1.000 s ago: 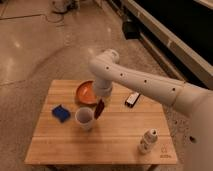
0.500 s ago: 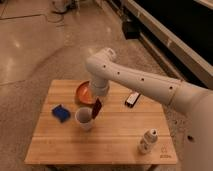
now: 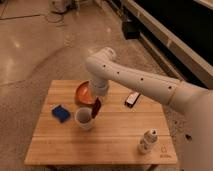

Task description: Place the pepper on the white sponge

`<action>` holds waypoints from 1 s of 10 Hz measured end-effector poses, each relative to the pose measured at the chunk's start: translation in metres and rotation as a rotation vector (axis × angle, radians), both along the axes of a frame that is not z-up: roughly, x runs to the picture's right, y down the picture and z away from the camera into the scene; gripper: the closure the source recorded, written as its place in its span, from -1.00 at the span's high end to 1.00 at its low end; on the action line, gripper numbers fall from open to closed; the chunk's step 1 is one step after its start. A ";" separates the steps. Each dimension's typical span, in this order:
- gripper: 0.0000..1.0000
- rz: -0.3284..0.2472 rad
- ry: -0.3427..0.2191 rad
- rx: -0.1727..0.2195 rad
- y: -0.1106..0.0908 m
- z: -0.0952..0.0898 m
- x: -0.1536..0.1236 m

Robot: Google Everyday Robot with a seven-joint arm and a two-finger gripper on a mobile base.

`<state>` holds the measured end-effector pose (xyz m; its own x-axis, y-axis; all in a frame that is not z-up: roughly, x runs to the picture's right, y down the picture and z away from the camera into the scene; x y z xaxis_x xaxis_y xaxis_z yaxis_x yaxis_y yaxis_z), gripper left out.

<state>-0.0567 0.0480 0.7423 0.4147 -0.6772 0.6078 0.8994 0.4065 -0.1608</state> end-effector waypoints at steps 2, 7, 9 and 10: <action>-1.00 -0.039 -0.048 0.004 -0.009 0.008 -0.032; -1.00 -0.160 -0.174 0.012 -0.031 0.024 -0.117; -1.00 -0.199 -0.208 0.019 -0.033 0.036 -0.145; -1.00 -0.214 -0.223 0.030 -0.033 0.045 -0.161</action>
